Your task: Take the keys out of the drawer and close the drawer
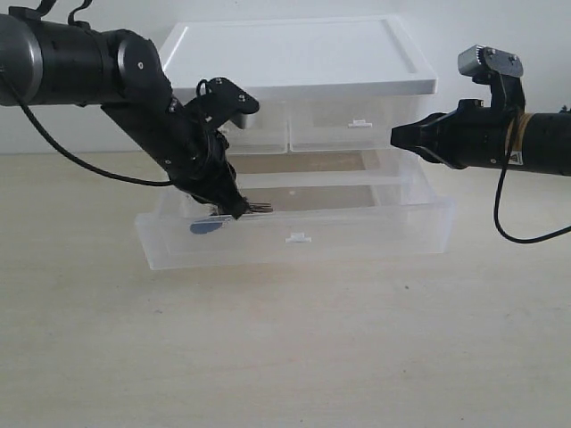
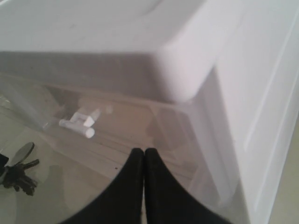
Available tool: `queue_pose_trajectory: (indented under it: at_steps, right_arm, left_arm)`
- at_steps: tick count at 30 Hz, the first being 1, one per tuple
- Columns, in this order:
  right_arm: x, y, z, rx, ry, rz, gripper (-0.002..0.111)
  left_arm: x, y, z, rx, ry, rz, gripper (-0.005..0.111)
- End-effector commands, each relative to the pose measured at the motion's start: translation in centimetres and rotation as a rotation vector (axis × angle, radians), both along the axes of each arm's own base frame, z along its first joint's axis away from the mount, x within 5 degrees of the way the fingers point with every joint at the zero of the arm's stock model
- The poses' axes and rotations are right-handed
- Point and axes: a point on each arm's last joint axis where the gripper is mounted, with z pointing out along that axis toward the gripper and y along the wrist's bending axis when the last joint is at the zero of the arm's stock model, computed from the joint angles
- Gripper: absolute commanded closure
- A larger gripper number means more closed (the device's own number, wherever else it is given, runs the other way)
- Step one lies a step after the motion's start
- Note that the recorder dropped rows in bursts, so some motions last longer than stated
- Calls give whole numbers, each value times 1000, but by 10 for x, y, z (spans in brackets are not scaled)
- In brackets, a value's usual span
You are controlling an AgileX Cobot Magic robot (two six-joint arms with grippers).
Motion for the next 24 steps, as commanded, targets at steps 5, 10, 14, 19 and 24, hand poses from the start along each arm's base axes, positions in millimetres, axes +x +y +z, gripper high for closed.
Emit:
queue_pose_trajectory:
  at_steps: [5,10,14,19,24]
  right_arm:
    - [5,-5,5,15,-8,-54,108]
    - [5,-5,5,12,-8,-51,108]
    - [5,-5,5,10,-8,-49,108]
    - [5,-5,5,10,-8,-49,108]
    - [5,-5,5,10,-8,-49,108]
  left_arm:
    - [-19,5,67,-60,-150,-15,102]
    - [-23,3,45,-58,31,24,75]
    - [-14,-2,29,-109,55,123,36]
    - [-2,-3,7,-125,63,248,34]
    - [3,-7,-12,-143,103,295,34]
